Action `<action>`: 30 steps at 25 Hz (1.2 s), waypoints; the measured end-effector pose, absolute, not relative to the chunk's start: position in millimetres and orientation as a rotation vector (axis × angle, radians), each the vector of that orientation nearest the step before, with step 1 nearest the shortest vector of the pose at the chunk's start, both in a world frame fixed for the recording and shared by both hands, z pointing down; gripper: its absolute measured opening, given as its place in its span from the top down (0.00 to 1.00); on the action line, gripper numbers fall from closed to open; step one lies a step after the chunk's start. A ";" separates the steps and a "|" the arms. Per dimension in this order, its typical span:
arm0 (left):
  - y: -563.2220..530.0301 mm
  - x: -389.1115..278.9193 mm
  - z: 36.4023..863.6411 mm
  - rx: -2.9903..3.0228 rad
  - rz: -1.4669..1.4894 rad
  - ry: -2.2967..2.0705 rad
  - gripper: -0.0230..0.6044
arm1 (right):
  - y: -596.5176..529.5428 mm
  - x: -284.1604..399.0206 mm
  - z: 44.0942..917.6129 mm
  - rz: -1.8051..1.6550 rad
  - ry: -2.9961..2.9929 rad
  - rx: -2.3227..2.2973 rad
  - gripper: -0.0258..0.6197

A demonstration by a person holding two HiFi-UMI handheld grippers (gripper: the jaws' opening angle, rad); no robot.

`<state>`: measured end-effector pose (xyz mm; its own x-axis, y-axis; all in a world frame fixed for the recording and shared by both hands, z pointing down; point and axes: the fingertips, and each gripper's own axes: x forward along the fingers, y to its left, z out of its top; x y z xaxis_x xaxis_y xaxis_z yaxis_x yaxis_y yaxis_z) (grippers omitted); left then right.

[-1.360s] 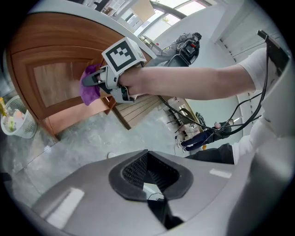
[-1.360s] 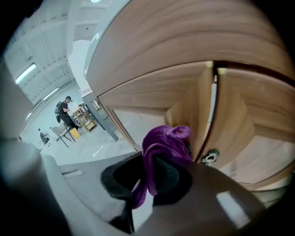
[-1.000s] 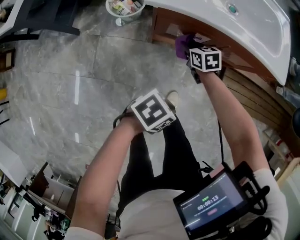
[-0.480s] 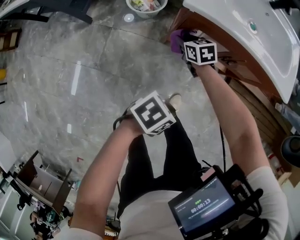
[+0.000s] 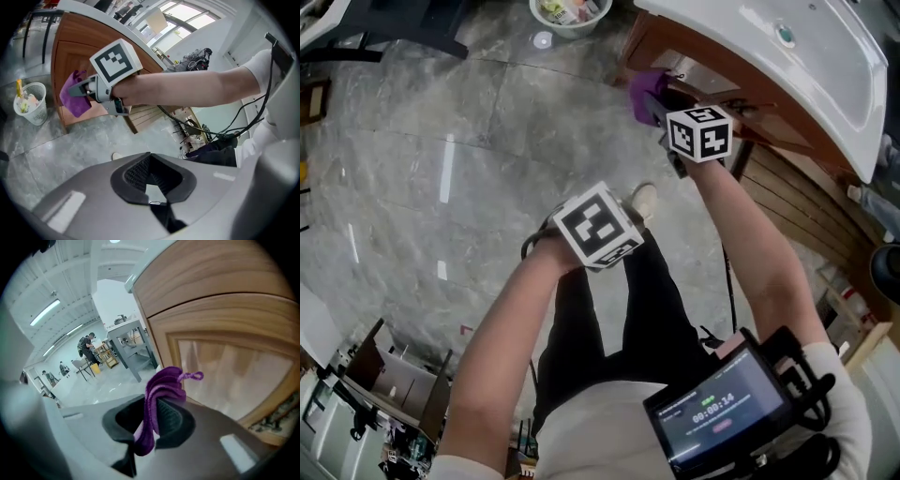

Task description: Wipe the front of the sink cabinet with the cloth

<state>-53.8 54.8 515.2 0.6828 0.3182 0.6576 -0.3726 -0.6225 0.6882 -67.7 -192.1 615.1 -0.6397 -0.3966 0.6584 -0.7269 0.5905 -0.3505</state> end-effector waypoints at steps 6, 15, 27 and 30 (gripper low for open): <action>63.3 -19.1 514.0 2.035 1.065 0.072 0.95 | -140.7 44.5 617.2 0.939 -2.195 1.085 0.87; 70.4 65.7 514.4 2.060 1.156 0.241 0.95 | -90.8 284.6 644.6 0.985 -1.860 1.440 0.87; 49.9 129.7 533.2 2.049 1.189 0.258 0.95 | -119.3 446.6 696.5 1.002 -1.600 1.577 0.87; 40.3 136.6 542.8 2.044 1.179 0.250 0.95 | -134.5 443.8 714.1 0.993 -1.601 1.540 0.87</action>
